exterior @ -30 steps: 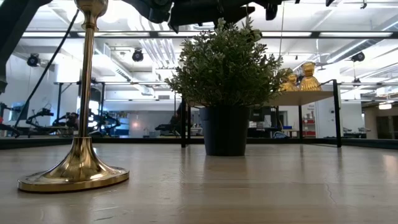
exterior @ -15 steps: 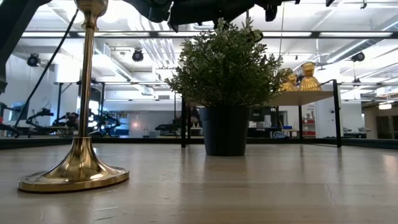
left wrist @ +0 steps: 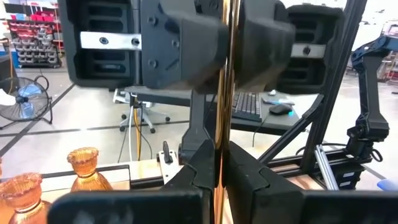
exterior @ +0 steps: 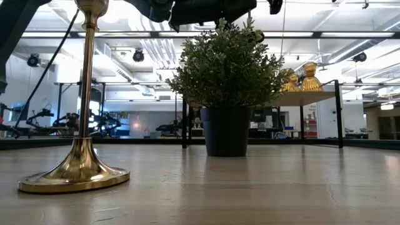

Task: Pick & Place candle stick holders
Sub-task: Put the large top left golden candle holder on the shelf, then put the small golden candle holder on the shelf

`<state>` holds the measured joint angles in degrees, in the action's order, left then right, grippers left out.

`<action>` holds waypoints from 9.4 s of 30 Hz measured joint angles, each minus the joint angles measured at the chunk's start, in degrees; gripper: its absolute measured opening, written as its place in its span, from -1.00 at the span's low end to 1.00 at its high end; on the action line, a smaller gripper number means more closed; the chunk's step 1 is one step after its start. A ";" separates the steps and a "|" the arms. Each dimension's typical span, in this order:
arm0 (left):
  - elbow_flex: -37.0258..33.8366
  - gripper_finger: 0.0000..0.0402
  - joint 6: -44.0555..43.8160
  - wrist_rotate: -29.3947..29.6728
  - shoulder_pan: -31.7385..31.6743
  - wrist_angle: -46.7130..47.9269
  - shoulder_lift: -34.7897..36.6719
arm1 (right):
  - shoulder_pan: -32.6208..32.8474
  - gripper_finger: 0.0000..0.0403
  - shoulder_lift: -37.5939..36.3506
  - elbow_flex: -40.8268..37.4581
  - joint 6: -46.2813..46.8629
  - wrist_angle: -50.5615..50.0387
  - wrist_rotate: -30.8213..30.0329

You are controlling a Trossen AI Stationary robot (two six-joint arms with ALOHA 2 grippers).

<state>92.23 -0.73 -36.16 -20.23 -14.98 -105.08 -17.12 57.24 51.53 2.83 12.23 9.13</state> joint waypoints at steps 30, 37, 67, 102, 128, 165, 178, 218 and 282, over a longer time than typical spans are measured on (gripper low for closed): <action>-0.02 -0.65 1.46 2.40 0.04 1.08 0.00 | 0.81 -0.95 3.42 11.16 -4.70 -12.28 -8.01; -0.02 0.01 1.53 4.16 -1.40 1.04 0.41 | 0.74 -0.96 3.25 12.06 -5.77 -15.51 -14.15; -4.31 0.24 12.79 38.57 -1.64 9.33 13.70 | -24.05 -0.96 14.20 9.46 -4.69 -4.39 -19.38; -10.99 0.24 14.10 46.34 -1.64 11.50 25.94 | -27.78 -0.96 14.44 0.50 -0.19 4.31 -22.23; -10.97 0.24 13.99 46.34 -1.64 11.47 25.94 | -27.78 -0.86 14.39 0.41 0.24 2.95 -22.21; -10.95 0.24 13.99 46.31 -1.64 11.77 26.18 | -27.10 -0.15 0.04 0.41 4.04 -18.28 -9.38; -10.98 0.24 14.21 44.30 -1.30 23.49 30.62 | -11.96 -0.37 -14.31 0.41 0.42 -31.87 0.57; -75.76 0.16 -23.72 53.54 56.50 -3.04 51.70 | -1.11 -0.60 -19.35 0.41 -1.35 -32.96 -0.04; -25.40 -0.90 5.32 45.10 42.71 21.27 34.36 | 0.05 -0.69 -16.35 0.41 0.13 -29.34 -0.05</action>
<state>66.82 4.59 8.94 22.48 6.30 -70.72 -17.07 40.89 51.94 2.96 -17.12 9.07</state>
